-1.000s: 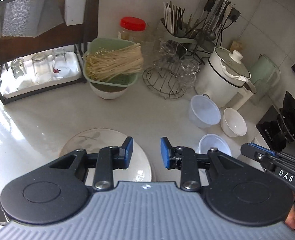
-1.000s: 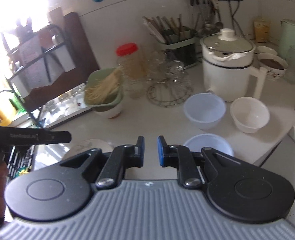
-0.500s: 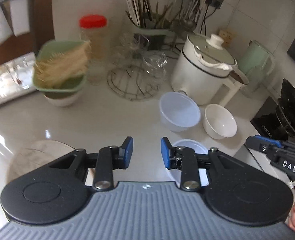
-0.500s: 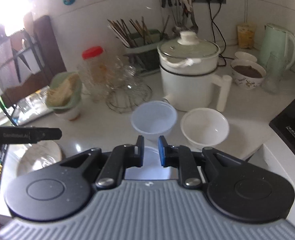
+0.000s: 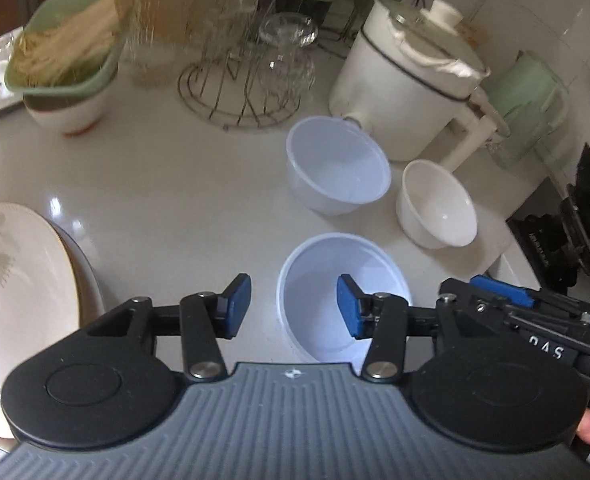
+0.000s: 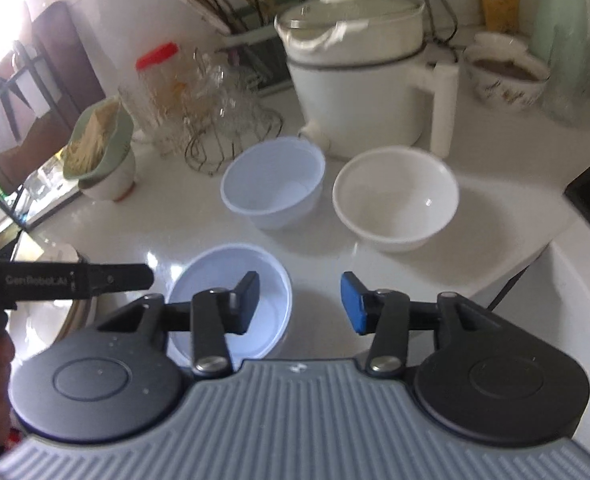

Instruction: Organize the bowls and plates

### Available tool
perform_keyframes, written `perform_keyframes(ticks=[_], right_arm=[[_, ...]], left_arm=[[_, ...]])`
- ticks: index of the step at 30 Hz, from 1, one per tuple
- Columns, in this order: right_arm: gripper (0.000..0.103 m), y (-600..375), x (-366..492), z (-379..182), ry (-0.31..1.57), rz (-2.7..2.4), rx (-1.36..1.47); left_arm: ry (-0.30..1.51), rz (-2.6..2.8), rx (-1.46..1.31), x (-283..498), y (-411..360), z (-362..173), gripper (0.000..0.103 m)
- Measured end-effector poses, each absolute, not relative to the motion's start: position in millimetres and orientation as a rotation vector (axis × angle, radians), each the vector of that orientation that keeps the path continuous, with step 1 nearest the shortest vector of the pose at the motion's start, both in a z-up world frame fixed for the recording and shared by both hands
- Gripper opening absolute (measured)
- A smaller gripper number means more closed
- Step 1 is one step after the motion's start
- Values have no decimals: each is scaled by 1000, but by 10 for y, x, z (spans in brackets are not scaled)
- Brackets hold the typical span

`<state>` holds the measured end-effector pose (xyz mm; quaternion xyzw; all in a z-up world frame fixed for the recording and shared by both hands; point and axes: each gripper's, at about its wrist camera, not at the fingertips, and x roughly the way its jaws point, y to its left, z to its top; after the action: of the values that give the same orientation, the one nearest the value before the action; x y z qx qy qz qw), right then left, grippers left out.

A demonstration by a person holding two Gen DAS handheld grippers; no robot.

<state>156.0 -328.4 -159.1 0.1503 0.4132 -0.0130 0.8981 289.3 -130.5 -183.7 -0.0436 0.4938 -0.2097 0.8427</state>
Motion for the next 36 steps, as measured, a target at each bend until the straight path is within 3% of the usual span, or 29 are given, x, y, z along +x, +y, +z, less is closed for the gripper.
perform_keyframes(ticks=[6, 12, 15, 18, 36], right_arm=[[47, -3246, 1637, -1784, 875, 19, 350], [34, -3177, 1681, -1900, 887, 22, 351], [18, -3168, 1712, -1940, 907, -25, 342], [13, -3195, 1743, -1986, 925, -8, 382], [12, -2743, 2148, -1733, 914, 140, 349]], left_arm=[[1146, -407, -169, 2996, -1273, -2160, 45], [1184, -416, -150, 3086, -1326, -2269, 34], [1207, -431, -141, 3137, -1377, -2329, 27], [1210, -438, -145, 3164, -1405, -2333, 25], [1141, -300, -177, 3347, -975, -1985, 25]])
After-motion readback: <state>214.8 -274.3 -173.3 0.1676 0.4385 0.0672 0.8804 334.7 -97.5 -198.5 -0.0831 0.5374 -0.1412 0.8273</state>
